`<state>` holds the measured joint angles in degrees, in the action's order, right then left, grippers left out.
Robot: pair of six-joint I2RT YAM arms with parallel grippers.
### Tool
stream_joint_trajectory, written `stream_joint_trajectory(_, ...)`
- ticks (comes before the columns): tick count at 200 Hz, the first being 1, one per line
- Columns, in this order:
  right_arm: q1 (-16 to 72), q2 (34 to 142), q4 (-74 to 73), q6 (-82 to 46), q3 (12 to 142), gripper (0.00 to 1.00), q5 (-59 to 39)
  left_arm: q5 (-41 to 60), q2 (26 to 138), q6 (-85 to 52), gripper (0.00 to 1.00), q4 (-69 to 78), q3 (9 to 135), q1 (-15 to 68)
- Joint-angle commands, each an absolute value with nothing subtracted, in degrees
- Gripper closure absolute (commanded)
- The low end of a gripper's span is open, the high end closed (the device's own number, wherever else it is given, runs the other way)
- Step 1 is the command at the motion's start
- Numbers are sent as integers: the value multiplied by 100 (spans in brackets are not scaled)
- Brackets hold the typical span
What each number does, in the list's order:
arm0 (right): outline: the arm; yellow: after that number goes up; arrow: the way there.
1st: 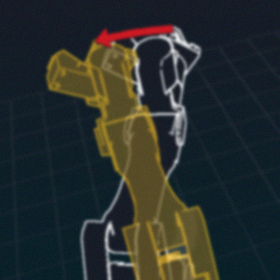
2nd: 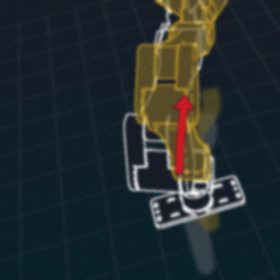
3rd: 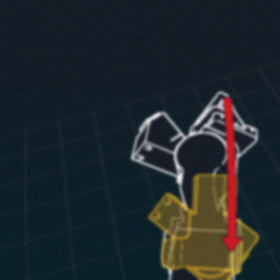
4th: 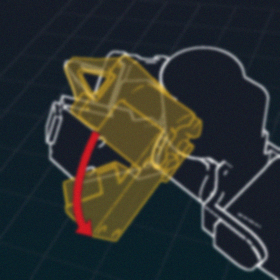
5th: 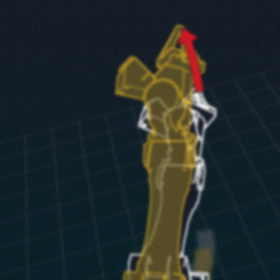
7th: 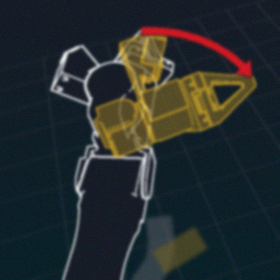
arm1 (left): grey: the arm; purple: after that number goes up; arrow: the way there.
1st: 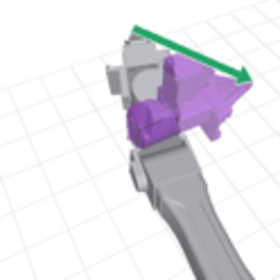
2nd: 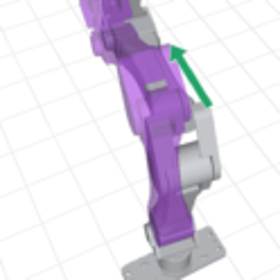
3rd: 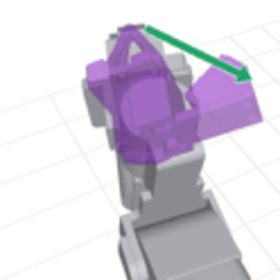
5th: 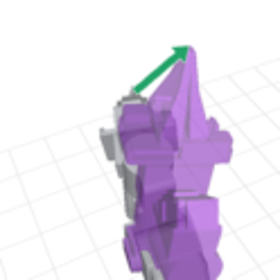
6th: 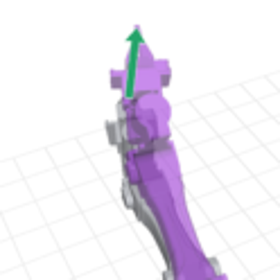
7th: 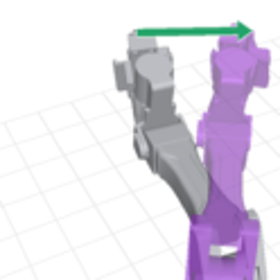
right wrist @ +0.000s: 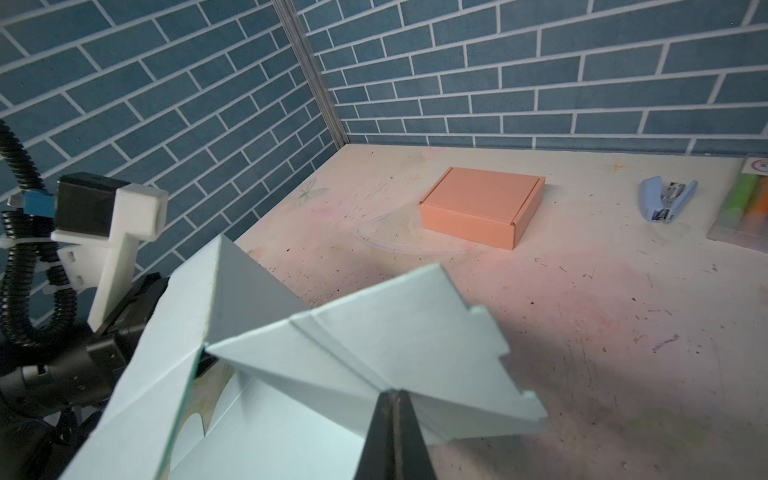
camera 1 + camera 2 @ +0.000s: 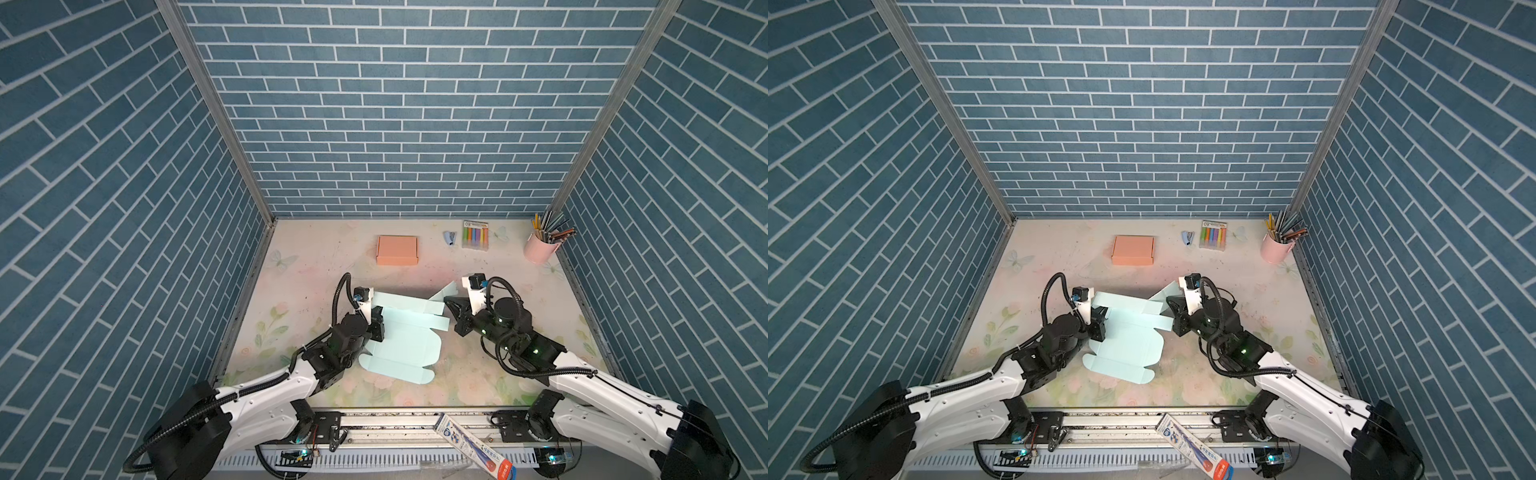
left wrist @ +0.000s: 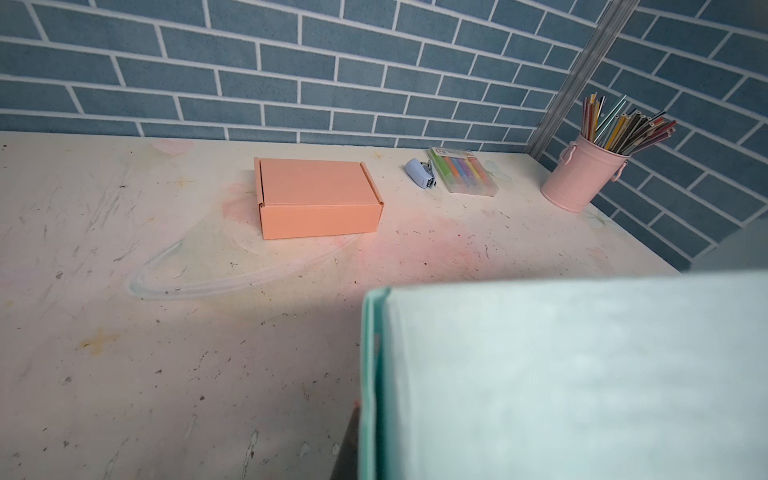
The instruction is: Fold the paper box
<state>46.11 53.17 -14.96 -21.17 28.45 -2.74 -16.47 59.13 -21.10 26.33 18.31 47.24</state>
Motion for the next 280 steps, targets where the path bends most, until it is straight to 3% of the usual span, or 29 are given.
stream_joint_trajectory(1, 4588, 5485, -2010, -2144, 3023, 100, -627, -1343, 5843, -1910, 100, 3012, 1749, 4715)
stream_joint_trajectory(75, 4588, 5610, -1550, -1870, 3302, 100, -1656, -786, 5743, -1518, 100, 3260, 1813, 4783)
stream_joint_trajectory(114, 4588, 4255, -788, -1436, 2980, 100, -880, -1207, 5859, -1765, 100, 2260, 2291, 4528)
stream_joint_trajectory(141, 4594, 4036, -193, -1070, 3188, 100, -692, -1298, 6009, -1793, 100, 1814, 2498, 4333)
stream_joint_trajectory(192, 4705, 4235, 112, -1002, 3643, 100, -350, -1755, 6218, -1854, 100, 1442, 2639, 4190)
stream_joint_trajectory(280, 5387, 5686, 18, -1026, 4022, 100, 459, -1732, 6389, -1817, 100, 1601, 2572, 4110)
